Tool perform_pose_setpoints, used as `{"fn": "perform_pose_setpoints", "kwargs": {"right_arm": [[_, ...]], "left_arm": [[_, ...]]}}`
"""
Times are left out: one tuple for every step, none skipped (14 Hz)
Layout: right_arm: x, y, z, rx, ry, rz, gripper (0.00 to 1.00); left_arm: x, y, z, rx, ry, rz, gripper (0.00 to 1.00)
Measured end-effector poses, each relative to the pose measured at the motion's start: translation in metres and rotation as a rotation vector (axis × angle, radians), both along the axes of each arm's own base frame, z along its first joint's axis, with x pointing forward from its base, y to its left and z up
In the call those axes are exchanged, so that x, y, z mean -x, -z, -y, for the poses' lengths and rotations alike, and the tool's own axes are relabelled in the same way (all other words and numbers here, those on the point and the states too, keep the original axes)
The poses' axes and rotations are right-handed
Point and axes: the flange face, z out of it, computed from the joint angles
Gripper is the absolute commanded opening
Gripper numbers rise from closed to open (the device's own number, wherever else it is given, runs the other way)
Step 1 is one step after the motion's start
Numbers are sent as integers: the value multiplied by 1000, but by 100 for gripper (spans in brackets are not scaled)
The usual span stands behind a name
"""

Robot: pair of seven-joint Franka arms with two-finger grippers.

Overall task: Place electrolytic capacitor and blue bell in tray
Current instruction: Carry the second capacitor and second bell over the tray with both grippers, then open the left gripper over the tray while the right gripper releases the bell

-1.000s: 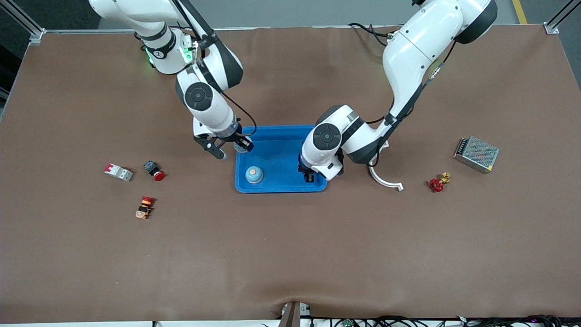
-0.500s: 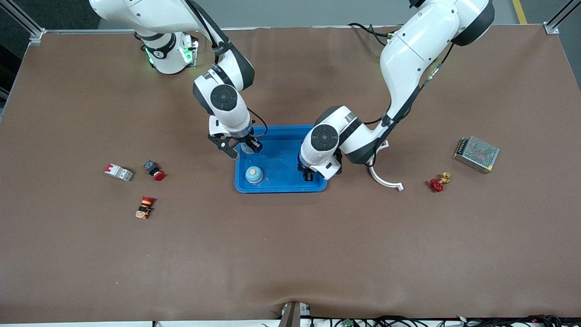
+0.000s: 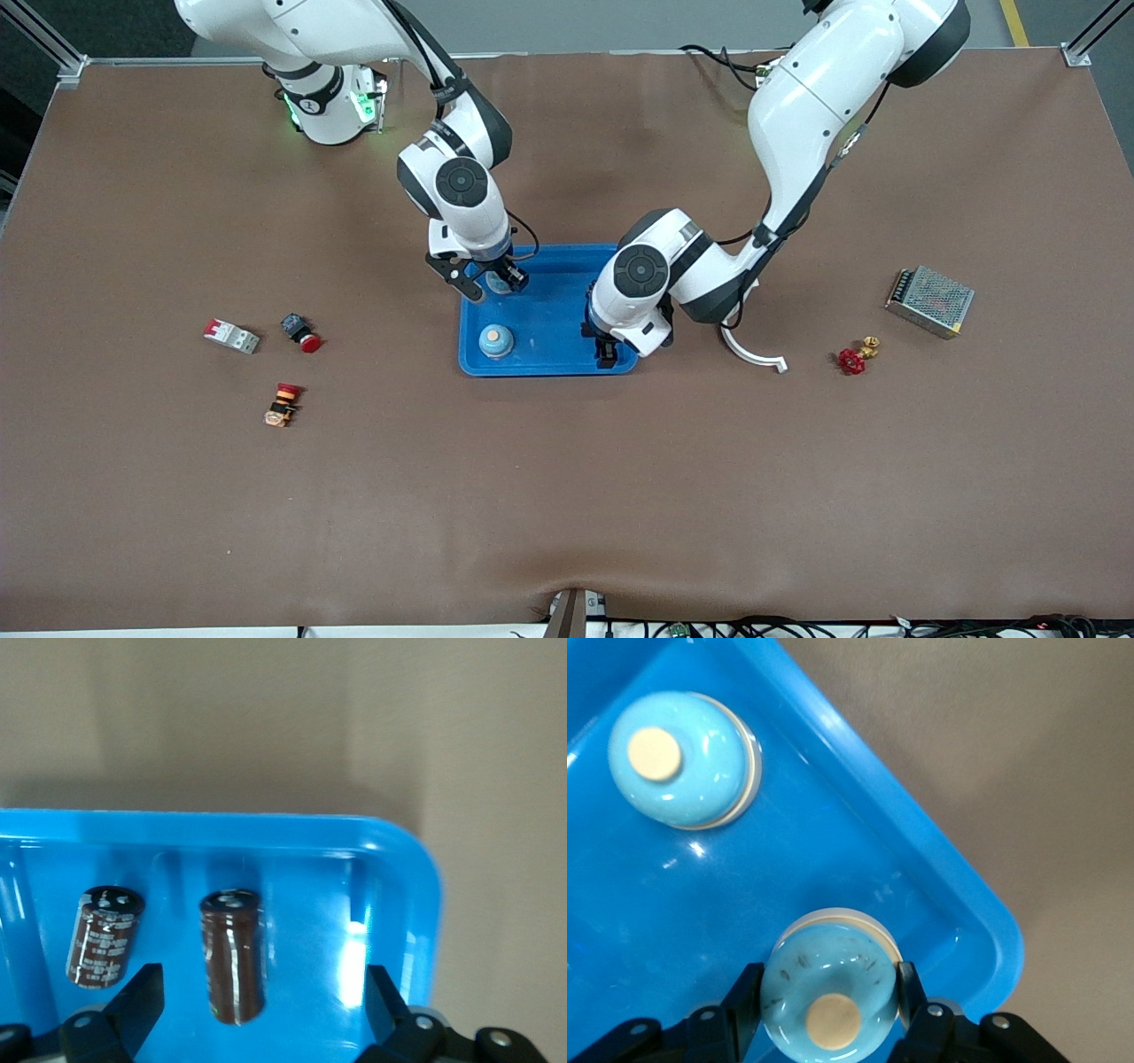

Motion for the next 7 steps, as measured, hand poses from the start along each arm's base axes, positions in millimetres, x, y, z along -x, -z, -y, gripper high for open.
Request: {"fn": "perform_pose_setpoints", "kwargs": {"right_arm": [[2, 4, -1, 1, -1, -2, 0], [3, 8, -2, 1, -2, -2, 0], [3, 12, -3, 5, -7, 0, 0], [4, 16, -3, 12, -10, 4, 0], [3, 20, -2, 20, -10, 12, 0], [3, 23, -2, 27, -9, 19, 0], [3, 25, -3, 31, -4, 24, 0]], "left_arm": [[-6, -10, -4, -11, 19, 13, 100], [-14, -22, -9, -27, 36, 26, 100], [-25, -36, -16, -40, 46, 34, 100], [-39, -50, -27, -46, 52, 42, 100], [-53, -62, -41, -51, 65, 48, 100], [-64, -71, -56, -55, 91, 52, 100], [-74, -79, -69, -55, 121, 61, 100]]}}
